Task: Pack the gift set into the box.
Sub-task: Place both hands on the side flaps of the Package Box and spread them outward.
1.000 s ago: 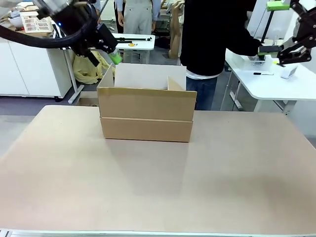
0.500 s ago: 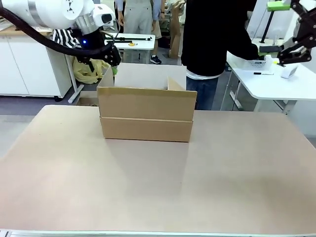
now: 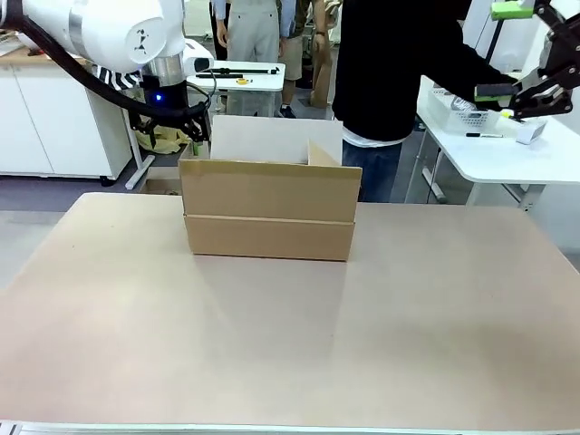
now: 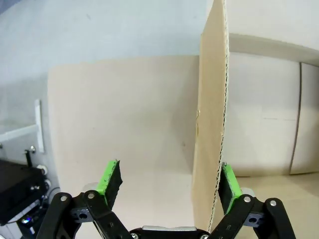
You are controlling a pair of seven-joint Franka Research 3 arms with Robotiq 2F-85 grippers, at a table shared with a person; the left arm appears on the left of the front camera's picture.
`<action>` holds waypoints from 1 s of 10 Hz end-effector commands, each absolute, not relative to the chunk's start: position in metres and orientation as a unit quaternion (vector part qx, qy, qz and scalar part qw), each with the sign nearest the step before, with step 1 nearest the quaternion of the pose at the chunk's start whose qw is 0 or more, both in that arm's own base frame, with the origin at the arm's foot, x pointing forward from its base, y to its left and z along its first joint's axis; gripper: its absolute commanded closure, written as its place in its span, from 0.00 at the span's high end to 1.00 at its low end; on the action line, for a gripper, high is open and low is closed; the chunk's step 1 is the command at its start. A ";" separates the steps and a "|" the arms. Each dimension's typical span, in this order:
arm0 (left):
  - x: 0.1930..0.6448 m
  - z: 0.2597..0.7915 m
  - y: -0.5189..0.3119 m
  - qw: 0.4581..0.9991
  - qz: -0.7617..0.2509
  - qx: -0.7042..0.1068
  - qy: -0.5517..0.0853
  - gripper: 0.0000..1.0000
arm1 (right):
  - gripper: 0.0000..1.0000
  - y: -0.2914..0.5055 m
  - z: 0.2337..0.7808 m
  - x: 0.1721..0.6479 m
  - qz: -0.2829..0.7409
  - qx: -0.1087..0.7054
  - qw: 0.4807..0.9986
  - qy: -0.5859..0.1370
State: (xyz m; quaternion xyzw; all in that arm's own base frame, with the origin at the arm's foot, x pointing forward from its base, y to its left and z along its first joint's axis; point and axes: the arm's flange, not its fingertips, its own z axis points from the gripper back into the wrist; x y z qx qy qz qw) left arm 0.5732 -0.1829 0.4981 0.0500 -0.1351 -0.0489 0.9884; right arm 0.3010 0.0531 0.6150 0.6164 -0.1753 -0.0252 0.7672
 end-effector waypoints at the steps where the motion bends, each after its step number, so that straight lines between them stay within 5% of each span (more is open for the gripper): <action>1: 0.576 0.494 -0.183 0.990 -0.037 0.047 -0.127 1.00 | 1.00 0.056 0.616 0.304 -0.016 0.625 0.758 -0.185; 10: 0.579 0.502 -0.128 0.987 0.029 0.080 -0.133 1.00 | 1.00 0.056 0.616 0.304 -0.016 0.625 0.758 -0.185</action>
